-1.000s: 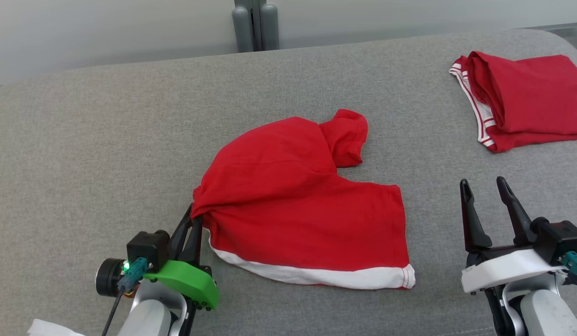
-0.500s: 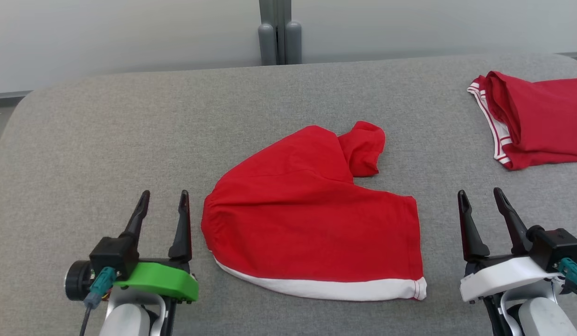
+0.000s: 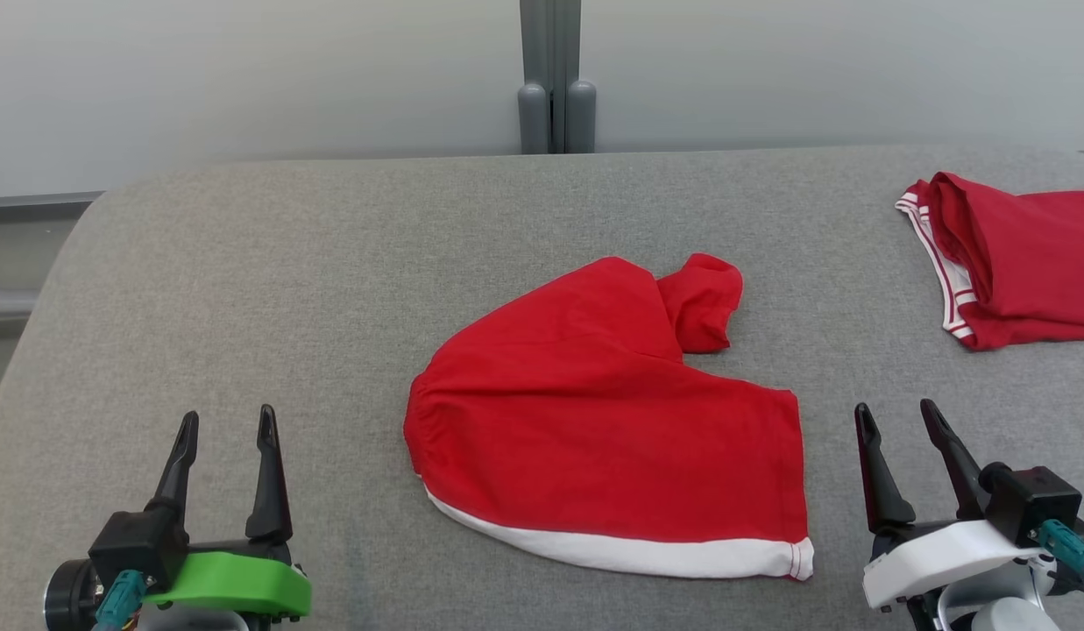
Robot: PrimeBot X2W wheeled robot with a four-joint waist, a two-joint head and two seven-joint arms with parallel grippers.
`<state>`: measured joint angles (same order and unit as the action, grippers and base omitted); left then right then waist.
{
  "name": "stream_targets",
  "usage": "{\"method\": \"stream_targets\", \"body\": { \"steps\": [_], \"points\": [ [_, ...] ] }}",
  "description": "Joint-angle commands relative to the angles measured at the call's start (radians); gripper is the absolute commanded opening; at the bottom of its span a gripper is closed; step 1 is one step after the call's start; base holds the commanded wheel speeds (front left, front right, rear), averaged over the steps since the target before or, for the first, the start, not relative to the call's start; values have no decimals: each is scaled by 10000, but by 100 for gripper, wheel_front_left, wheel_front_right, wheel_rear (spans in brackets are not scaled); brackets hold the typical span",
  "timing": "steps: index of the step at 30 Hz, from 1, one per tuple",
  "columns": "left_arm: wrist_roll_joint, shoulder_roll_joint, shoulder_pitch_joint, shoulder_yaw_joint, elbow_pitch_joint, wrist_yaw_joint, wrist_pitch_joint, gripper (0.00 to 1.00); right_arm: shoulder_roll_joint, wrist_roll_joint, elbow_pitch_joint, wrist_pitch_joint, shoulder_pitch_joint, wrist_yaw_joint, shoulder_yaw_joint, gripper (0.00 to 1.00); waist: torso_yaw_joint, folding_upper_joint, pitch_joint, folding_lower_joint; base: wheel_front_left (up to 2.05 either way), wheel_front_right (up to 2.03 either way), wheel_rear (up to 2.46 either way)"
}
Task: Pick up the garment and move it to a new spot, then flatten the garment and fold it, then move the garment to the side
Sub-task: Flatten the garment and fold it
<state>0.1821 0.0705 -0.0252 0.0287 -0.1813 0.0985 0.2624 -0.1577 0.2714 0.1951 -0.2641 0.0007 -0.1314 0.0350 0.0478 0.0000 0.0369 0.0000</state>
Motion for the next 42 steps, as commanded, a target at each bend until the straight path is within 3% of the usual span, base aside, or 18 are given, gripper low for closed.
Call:
{"method": "stream_targets", "body": {
  "steps": [1, 11, 23, 24, 25, 31, 37, 40, 41, 42],
  "points": [
    [-79, -45, 147, 44, 30, 75, 30, 100, -50, 70, 68, 0, 156, 17, 34, 100, 27, 0, -43, 0, 0, 0, 0],
    [-197, -150, 34, -41, -48, 214, 30, 100, -168, 233, 1362, 0, -332, 17, 938, 100, 227, 0, -53, 0, 0, 0, 0],
    [-119, -193, -295, -347, -189, 279, 30, 100, -166, 609, 4729, 0, -1954, 17, 1979, 97, 746, 0, 311, 0, 0, 0, 0],
    [-95, -193, -315, -375, -199, 281, 30, 100, -184, 668, 4961, 0, -2086, 17, 2041, 30, 787, 0, 347, 0, 0, 0, 0],
    [-87, -194, -324, -392, -214, 281, 30, 100, -207, 696, 5074, 0, -2191, 17, 2078, 0, 808, 0, 367, 0, 0, 0, 0],
    [-3, -195, -295, -372, -211, 186, 30, 100, -604, 920, 4698, 0, -2417, 17, 1448, 0, 790, 0, 452, 0, 0, 0, 0],
    [146, -195, -357, -663, -269, 96, 30, 100, -1252, 866, 4334, 0, -2135, 17, 61, 0, 774, 0, 449, 0, 0, 0, 0],
    [223, -193, -365, -829, -321, 69, 30, 100, -1293, 883, 4433, 0, -2042, 17, 15, 0, 737, 0, 430, 0, 0, 0, 0],
    [238, -194, -358, -879, -336, 56, 30, 100, -1335, 914, 4340, 0, -2089, 17, 83, 44, 711, 0, 424, 0, 0, 0, 0],
    [251, -194, -356, -904, -348, 56, 30, 100, -1371, 944, 4304, 0, -2091, 17, 116, 100, 686, 0, 415, 0, 0, 0, 0]
  ]
}}
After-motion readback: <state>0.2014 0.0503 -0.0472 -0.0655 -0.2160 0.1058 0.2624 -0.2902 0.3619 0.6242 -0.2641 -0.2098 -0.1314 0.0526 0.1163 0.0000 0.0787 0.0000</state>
